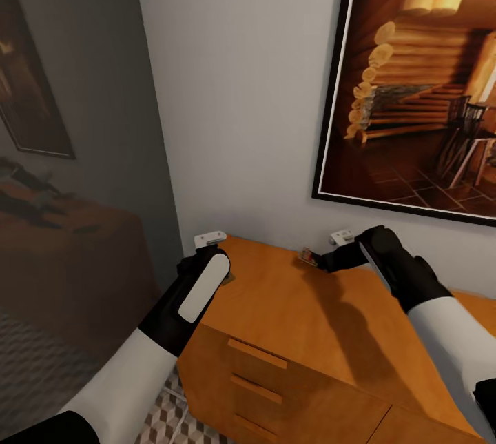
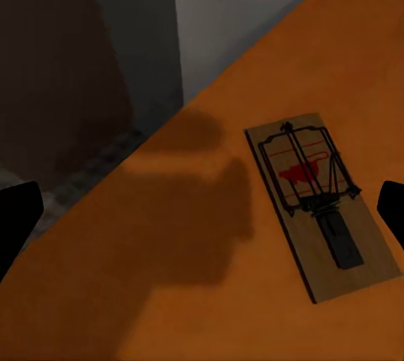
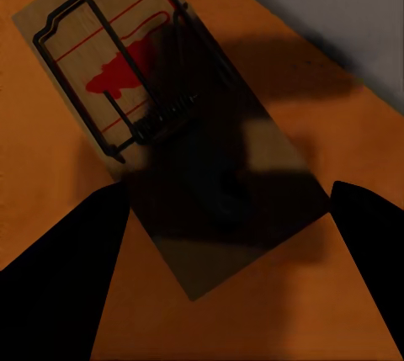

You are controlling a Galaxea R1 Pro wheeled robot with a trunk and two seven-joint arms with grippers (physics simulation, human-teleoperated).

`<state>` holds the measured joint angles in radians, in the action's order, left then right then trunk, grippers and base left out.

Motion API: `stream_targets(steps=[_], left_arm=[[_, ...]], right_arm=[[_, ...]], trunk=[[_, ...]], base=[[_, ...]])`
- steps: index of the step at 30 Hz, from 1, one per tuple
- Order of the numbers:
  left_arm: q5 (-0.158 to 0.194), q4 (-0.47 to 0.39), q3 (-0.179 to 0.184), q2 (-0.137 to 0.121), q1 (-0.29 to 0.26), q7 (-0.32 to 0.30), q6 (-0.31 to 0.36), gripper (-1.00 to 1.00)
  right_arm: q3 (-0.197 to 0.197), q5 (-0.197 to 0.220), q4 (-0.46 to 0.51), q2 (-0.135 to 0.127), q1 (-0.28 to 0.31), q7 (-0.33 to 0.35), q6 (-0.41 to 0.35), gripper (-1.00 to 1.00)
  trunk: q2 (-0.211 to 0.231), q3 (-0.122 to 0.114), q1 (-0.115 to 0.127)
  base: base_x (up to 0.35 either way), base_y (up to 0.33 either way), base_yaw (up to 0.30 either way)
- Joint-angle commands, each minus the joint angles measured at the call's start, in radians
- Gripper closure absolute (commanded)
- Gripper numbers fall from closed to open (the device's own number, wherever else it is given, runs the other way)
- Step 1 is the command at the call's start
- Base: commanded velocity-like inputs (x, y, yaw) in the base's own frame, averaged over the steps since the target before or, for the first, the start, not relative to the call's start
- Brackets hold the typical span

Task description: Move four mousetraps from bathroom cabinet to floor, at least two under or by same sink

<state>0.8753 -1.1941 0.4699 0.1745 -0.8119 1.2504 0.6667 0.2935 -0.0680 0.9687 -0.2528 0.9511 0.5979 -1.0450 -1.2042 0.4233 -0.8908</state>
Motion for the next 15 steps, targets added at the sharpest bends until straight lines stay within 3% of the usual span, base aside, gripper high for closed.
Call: stream_targets(steps=[1, 4, 9, 11, 15], left_arm=[[0.005, 0.0, 0.001, 0.0, -0.001, 0.008, 0.008, -1.0], [0.005, 0.0, 0.0, 0.0, -0.001, 0.007, 0.009, -1.0], [0.005, 0.002, 0.0, 0.0, -0.001, 0.005, 0.012, -1.0], [0.005, 0.004, 0.0, 0.0, -0.001, 0.003, 0.014, -1.0], [0.005, 0.006, 0.0, 0.0, -0.001, -0.015, 0.015, -1.0]], right_arm=[[0.025, -0.006, 0.011, -0.003, -0.006, 0.01, -0.002, 1.0], [0.077, -0.002, 0.062, -0.01, -0.021, 0.022, -0.002, 1.0], [0.116, 0.002, 0.226, -0.025, -0.071, 0.045, -0.002, 1.0], [0.123, 0.003, 0.315, -0.051, -0.099, 0.053, -0.002, 1.0], [0.128, 0.002, 0.404, -0.09, -0.128, 0.06, -0.002, 1.0]], trunk=[[-0.001, 0.001, 0.0], [-0.001, 0.001, 0.0], [-0.001, 0.001, 0.0], [-0.001, 0.001, 0.0], [-0.001, 0.001, 0.0]], base=[[0.0, 0.0, 0.0], [0.0, 0.0, 0.0], [0.0, 0.0, 0.0], [0.0, 0.0, 0.0], [0.0, 0.0, 0.0]])
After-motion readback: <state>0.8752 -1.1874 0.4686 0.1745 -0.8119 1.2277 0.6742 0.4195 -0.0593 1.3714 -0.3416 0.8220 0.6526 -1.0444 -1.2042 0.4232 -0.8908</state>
